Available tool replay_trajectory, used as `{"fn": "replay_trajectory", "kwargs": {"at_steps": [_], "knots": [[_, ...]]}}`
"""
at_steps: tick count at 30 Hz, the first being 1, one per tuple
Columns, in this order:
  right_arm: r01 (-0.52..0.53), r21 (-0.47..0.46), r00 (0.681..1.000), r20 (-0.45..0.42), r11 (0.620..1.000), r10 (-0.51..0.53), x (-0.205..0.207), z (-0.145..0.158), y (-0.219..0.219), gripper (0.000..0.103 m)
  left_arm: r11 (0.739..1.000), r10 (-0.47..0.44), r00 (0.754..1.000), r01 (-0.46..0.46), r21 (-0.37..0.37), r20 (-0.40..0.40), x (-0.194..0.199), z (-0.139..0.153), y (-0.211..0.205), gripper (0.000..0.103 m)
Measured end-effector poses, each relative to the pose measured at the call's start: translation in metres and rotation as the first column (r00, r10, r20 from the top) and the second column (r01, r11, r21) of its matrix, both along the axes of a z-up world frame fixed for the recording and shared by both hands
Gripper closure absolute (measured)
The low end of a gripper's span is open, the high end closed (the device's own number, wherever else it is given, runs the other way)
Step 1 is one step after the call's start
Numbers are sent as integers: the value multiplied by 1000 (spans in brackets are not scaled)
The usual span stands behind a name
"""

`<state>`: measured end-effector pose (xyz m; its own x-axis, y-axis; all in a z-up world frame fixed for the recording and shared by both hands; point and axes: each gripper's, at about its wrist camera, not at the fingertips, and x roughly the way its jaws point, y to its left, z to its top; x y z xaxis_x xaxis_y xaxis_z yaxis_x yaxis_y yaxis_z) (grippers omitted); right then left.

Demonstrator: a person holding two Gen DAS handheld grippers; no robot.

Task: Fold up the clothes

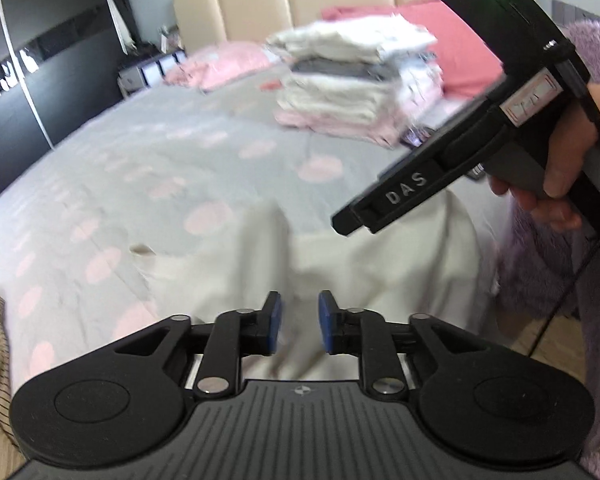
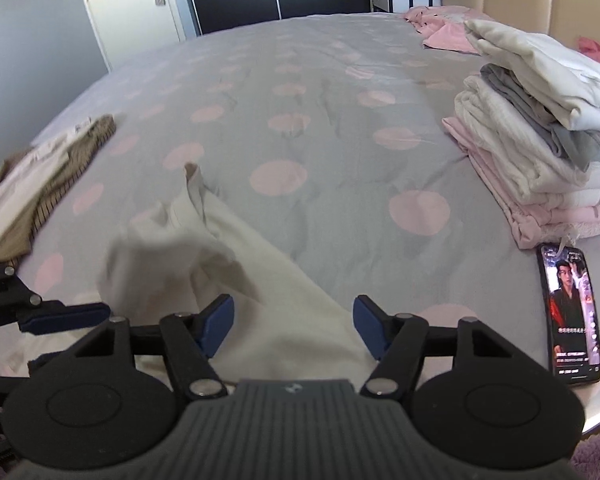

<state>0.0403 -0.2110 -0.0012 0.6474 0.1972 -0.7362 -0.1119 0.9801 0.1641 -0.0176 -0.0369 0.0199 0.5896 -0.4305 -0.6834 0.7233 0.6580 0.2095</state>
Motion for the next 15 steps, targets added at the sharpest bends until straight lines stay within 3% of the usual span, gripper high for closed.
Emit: {"fn": "replay_trajectory", "kwargs": {"at_steps": [2,4,8,9,11,15], "knots": [[-4,18,1000,-1,1000,4,2,2,3,34,1000,20,999,-20,-6,29,3,3,0,60],[-8,18,1000,1,1000,8,3,3,6,34,1000,18,999,-18,7,41,8,2,-3,52],[11,72,1000,-11,997,-10,8,2,6,34,994,-41,996,33,108,76,14,-11,-14,53],[20,95,1000,-24,995,-18,11,1,5,34,991,-46,996,36,129,78,16,-15,-15,55],[38,145,998,-63,989,-30,15,-5,3,34,986,-51,996,39,164,69,20,-22,-18,80],[100,255,980,-194,962,-51,24,-27,1,34,982,-53,998,48,180,23,18,-30,-15,99]]}}
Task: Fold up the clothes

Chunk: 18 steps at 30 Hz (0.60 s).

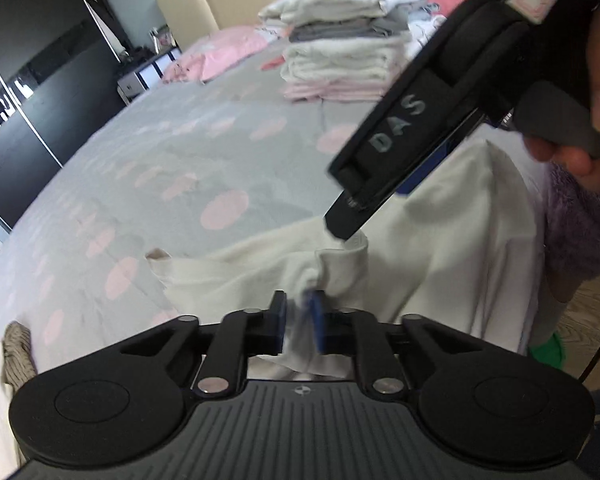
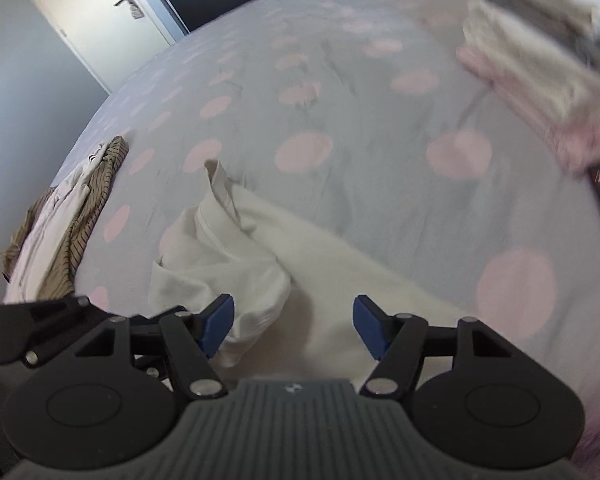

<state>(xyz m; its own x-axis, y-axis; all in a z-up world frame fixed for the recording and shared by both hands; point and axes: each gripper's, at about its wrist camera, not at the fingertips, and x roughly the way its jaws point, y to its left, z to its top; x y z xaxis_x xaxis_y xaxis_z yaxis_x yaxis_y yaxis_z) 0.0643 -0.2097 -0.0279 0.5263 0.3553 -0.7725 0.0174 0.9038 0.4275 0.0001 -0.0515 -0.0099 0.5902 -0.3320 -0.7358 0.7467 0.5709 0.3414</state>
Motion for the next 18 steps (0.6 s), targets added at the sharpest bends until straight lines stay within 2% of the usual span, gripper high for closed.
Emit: {"fn": "replay_trajectory", "kwargs": {"at_steps": [1,3,5,7,8,10,13,18], "knots": [[10,26,999,-35,1000,-9,2,-7,0,35,1000,-3,1000,3,5,-8,-2,-1,1,99],[25,65,996,-93,998,-19,4,-18,0,51,1000,-4,1000,5,10,-27,-4,-3,4,100],[32,96,991,-131,995,-20,5,-26,1,59,1000,-7,999,7,11,-44,-7,-4,7,100],[12,118,992,-128,993,3,4,-26,5,77,1000,-15,999,16,15,-48,-10,-4,8,100],[2,128,992,-127,992,14,4,-26,7,94,1000,-19,999,20,17,-47,-12,-4,8,100],[-23,139,993,-113,990,39,2,-25,11,96,999,-27,999,28,21,-46,-15,-4,8,100],[-83,64,996,-39,994,86,-3,-14,22,98,1000,-29,999,29,8,-40,-18,-1,10,100],[-106,-22,994,-15,994,105,-12,-7,18,98,999,-53,998,53,0,-29,-26,4,7,101]]}}
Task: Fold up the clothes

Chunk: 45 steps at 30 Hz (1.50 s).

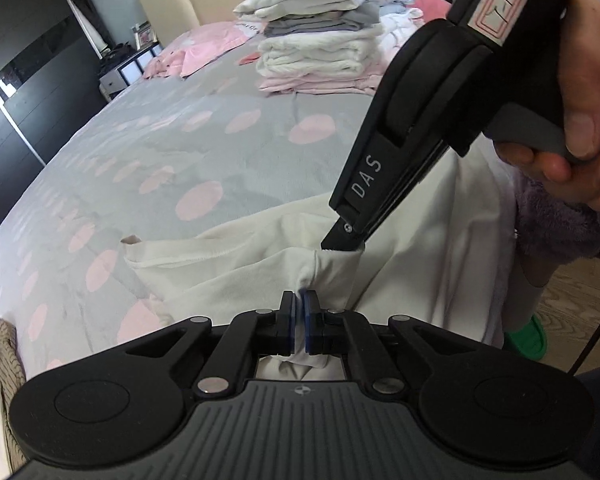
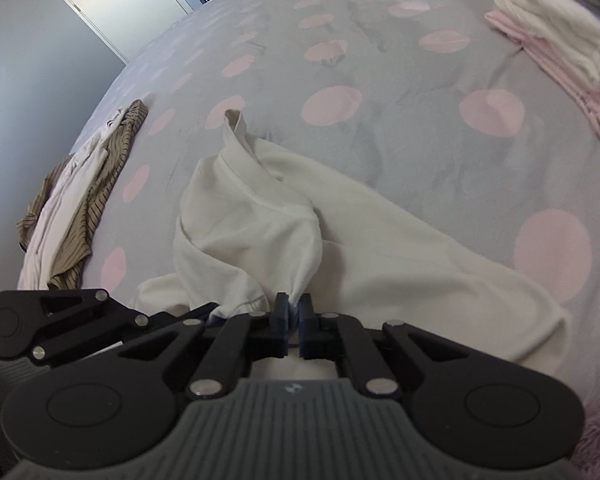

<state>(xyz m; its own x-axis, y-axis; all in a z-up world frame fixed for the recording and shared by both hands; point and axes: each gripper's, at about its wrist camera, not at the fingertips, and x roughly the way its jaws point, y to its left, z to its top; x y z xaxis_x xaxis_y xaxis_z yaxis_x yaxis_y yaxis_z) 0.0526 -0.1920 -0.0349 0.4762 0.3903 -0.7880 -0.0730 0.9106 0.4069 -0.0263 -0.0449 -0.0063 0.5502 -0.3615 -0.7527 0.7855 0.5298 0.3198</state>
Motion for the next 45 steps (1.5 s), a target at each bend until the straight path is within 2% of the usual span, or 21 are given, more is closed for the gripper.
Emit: {"fn": "replay_trajectory", "kwargs": {"at_steps": [3,9,12,13,15,16,17,18,23,27,30,33,37,40,42,43,45], "knots": [[-4,-36,1000,12,999,5,-6,2,-7,98,999,-34,999,34,3,0,-8,2,-4,101],[-9,-38,1000,-6,999,8,-12,-4,-17,98,997,-72,997,72,23,-14,-15,-2,-8,102],[-24,-45,1000,-5,999,24,-15,-6,-18,98,997,-80,997,80,22,8,-14,0,-7,100],[-30,-53,1000,-2,998,30,-16,-6,-18,98,997,-76,997,76,16,25,-15,1,-8,96],[-41,-72,999,2,997,41,-19,-6,-18,99,997,-73,996,72,19,54,-14,3,-8,80],[-46,-86,999,5,995,46,-20,-6,-18,99,997,-70,995,69,23,70,-13,4,-8,68],[-54,-110,998,14,992,56,-22,-4,-18,99,998,-64,994,62,26,84,-12,4,-8,61],[-65,-143,997,26,988,70,-24,-2,-18,99,998,-53,994,51,29,96,-10,5,-7,61],[-121,-282,991,17,952,132,-35,5,-31,99,999,34,997,-35,22,76,15,14,2,61],[-179,-339,983,-19,924,184,-36,4,-40,99,991,131,991,-131,-39,-13,54,26,14,61],[-195,-346,980,-21,918,200,-34,-1,-41,99,972,196,975,-207,-112,-102,90,35,20,61],[-186,-334,982,-26,924,188,-31,-8,-43,99,956,222,957,-251,-150,-189,124,38,14,61],[-177,-303,984,-39,936,174,-26,-12,-48,99,950,244,937,-283,-133,-250,166,31,-7,59],[-170,-277,985,-48,946,163,-22,-16,-52,99,943,286,908,-324,-79,-307,194,13,-22,60],[-167,-262,986,-52,951,159,-21,-18,-55,99,933,323,883,-358,-42,-339,209,1,-25,73],[-166,-254,986,-53,953,157,-21,-18,-56,99,927,341,871,-374,-27,-354,216,-4,-25,88],[-163,-241,987,-51,957,155,-20,-19,-59,99,915,366,855,-402,-25,-368,224,-9,-19,95]]}}
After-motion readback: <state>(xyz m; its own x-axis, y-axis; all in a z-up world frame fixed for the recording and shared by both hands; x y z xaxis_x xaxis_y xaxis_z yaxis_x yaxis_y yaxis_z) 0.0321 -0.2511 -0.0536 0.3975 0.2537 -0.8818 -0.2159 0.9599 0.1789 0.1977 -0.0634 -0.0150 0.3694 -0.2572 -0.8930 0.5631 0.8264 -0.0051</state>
